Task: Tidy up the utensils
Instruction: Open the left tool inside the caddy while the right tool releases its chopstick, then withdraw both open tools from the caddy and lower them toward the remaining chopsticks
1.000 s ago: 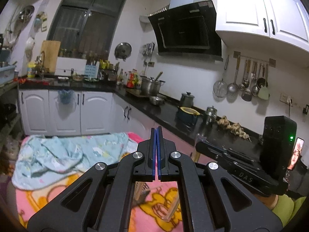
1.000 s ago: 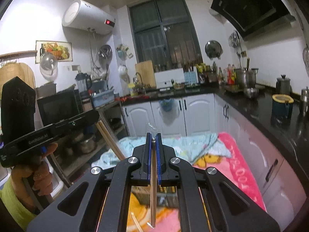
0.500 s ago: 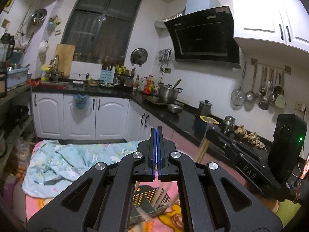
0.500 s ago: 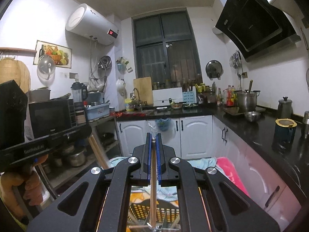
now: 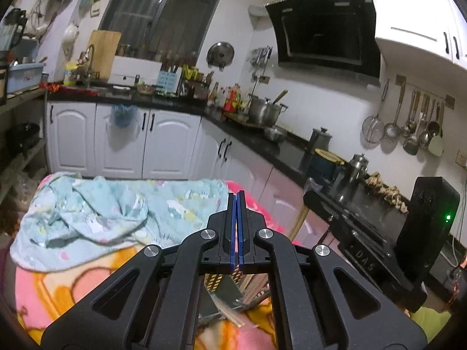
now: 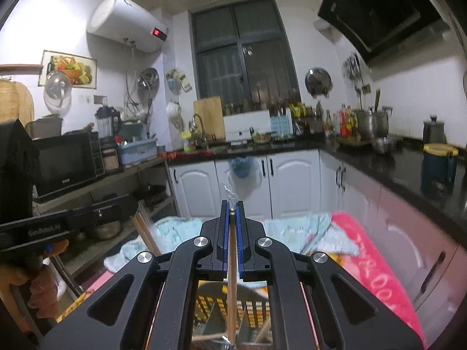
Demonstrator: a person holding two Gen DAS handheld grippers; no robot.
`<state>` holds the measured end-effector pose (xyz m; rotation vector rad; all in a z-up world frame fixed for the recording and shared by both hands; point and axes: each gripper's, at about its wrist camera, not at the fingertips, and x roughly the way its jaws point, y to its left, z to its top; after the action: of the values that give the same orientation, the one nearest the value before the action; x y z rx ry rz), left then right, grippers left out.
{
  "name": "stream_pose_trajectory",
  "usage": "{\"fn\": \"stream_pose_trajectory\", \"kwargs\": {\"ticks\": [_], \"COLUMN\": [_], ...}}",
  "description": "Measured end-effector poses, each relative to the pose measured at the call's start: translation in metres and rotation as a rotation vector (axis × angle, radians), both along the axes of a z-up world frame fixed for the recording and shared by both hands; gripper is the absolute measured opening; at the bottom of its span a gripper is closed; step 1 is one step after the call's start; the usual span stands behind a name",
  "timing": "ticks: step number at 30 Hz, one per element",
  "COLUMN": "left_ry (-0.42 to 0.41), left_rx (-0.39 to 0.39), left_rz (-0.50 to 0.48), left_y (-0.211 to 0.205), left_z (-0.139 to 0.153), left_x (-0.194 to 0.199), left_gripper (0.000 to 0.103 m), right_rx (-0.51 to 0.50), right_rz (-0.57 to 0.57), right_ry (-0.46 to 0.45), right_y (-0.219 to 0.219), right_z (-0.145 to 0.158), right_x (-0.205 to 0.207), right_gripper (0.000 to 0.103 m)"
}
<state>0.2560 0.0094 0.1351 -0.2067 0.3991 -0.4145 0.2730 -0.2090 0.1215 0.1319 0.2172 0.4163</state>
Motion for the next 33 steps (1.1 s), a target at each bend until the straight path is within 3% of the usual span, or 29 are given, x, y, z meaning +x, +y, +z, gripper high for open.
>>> {"fn": "stream_pose_trajectory", "kwargs": {"ticks": [9,10,12,16,18,27,33], "left_ry": [0.075,0.078,0.079,0.066,0.052,0.002,-0.017], "left_rx": [0.012,0.01,0.004,-0.007,-0.008,-0.035,-0.04], "left_rz": [-0.006,-0.003,0.0,0.02,0.033,0.051,0.063], "left_y": [-0.001,0.0,0.003,0.01,0.013,0.022,0.028], "left_z": [-0.03,-0.031,-0.032,-0.026,-0.021,0.001,0.01], "left_x": [0.008,0.008,0.005,-0.002,-0.007,-0.03,-0.053], "left_gripper": [0.0,0.0,0.001,0.027,0.032,0.063,0.09], "right_rx": [-0.019,-0.015,0.007,0.025,0.026,0.002,-0.008], "right_rz": [-0.007,-0.011,-0.011,-0.014,-0.009,-0.037,-0.047], "right_ry": [0.116,0.129,0.142,0.133,0.116,0.086,0.098], "right_y": [0.007,0.006,0.001,-0.01,-0.015,-0.04,-0.055], "right_z": [-0.039,-0.041,-0.042,-0.034,-0.029,-0.007,-0.002], "right_x": [0.007,0.006,0.003,-0.009,-0.018,-0.048,-0.069], "right_gripper": [0.006,0.01,0.034,0.037,0.042,0.048,0.055]}}
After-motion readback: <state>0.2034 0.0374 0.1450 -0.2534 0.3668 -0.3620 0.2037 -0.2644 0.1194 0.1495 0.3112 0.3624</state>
